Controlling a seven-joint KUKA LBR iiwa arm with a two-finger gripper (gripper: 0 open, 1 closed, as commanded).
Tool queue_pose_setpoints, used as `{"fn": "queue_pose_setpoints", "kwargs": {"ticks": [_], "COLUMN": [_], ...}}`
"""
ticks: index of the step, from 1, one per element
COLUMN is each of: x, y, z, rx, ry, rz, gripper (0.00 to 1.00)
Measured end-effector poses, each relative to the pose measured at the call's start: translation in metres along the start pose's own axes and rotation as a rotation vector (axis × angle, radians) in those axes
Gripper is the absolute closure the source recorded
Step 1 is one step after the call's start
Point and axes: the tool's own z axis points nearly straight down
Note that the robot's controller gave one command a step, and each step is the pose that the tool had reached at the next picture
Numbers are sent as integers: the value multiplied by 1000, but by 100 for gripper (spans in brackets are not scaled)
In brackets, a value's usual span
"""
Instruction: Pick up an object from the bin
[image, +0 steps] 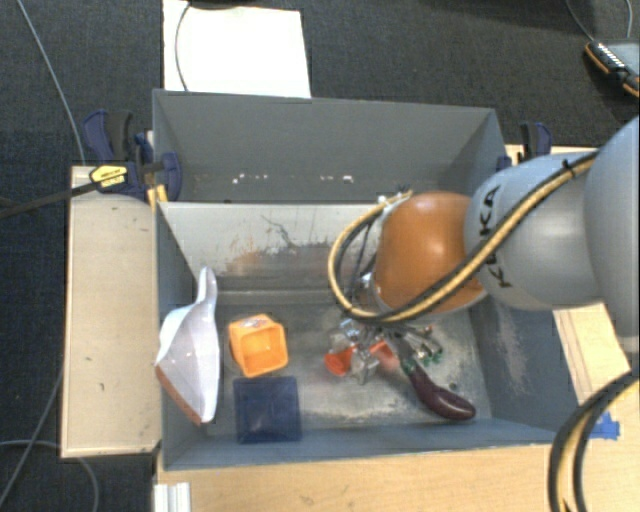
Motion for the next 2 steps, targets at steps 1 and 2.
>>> {"fn": "queue_pose_setpoints", "kwargs": {"ticks": [1, 2], "x": [-1, -1], "y": [0, 0], "z": [-13, -25], "rx": [1, 1], "ry": [-3, -6], "rz": [2, 4], "gripper": [100, 100]}}
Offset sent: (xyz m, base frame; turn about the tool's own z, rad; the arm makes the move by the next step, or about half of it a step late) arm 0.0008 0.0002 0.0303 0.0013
